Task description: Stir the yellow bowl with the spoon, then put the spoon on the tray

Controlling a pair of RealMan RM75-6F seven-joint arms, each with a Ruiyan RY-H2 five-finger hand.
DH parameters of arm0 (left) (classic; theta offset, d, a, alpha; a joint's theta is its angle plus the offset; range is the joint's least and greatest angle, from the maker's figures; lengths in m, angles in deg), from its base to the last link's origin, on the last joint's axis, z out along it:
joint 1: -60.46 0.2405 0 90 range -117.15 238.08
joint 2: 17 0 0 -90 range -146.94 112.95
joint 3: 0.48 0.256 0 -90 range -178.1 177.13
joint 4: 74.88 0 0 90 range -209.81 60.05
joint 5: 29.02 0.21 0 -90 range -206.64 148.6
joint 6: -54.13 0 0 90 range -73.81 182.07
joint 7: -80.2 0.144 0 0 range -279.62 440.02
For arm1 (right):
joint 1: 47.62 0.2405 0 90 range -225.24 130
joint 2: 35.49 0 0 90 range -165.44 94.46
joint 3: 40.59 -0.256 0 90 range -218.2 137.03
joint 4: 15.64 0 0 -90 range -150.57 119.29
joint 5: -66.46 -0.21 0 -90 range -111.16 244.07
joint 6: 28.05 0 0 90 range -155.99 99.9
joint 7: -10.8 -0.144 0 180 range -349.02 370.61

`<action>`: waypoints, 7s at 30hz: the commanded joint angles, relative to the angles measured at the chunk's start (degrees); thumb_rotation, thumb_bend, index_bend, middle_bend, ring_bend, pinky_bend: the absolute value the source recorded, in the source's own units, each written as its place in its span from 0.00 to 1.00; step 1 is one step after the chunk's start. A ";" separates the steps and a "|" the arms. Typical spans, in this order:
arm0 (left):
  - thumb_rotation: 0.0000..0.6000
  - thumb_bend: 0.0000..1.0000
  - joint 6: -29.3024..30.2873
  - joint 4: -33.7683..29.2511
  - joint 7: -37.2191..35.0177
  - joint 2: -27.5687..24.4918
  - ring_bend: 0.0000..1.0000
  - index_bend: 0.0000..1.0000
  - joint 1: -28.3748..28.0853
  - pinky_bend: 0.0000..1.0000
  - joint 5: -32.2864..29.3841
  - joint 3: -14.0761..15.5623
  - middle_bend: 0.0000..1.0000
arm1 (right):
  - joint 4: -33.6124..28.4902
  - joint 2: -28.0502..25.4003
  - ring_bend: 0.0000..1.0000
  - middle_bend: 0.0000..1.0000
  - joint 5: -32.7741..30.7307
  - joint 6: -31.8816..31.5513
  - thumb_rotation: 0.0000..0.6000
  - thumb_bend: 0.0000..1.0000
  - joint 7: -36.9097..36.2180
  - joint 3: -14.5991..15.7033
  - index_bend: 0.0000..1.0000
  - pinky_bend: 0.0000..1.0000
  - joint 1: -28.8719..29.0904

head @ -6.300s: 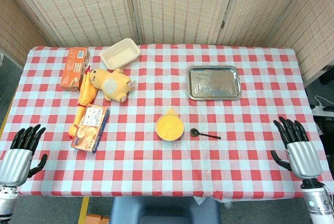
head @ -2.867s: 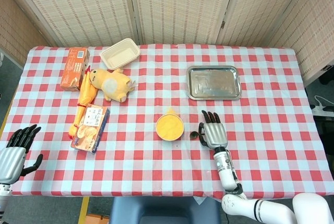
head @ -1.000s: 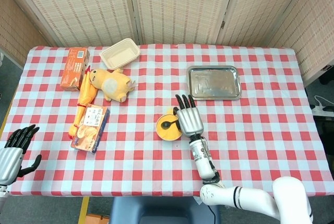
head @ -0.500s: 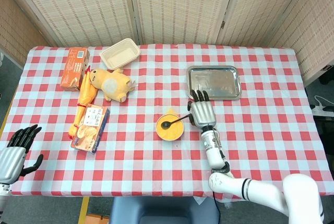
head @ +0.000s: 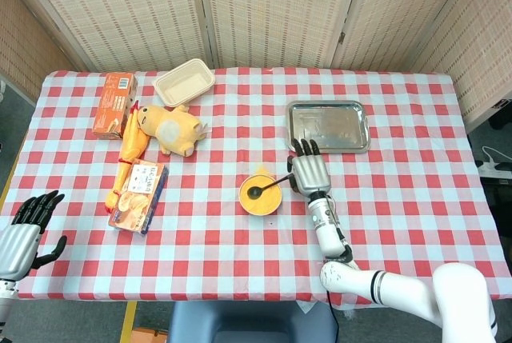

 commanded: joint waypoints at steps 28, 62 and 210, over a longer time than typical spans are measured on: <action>1.00 0.44 -0.07 0.22 -0.36 0.00 0.00 0.00 -0.05 0.05 -0.11 0.00 0.00 | 0.13 0.00 0.00 0.05 -2.26 -0.11 1.00 0.35 -1.02 1.45 0.53 0.00 1.50; 1.00 0.44 -0.30 -0.55 1.07 0.07 0.00 0.00 0.03 0.06 -0.86 -0.14 0.00 | 4.73 2.74 0.00 0.06 11.04 -8.36 1.00 0.35 -4.42 8.27 0.49 0.02 -1.63; 1.00 0.45 -0.69 -1.54 1.48 -0.92 0.00 0.00 0.50 0.07 -1.26 0.05 0.00 | -2.51 -2.49 0.01 0.22 14.52 -2.57 1.00 0.87 15.40 5.71 0.97 0.14 -0.46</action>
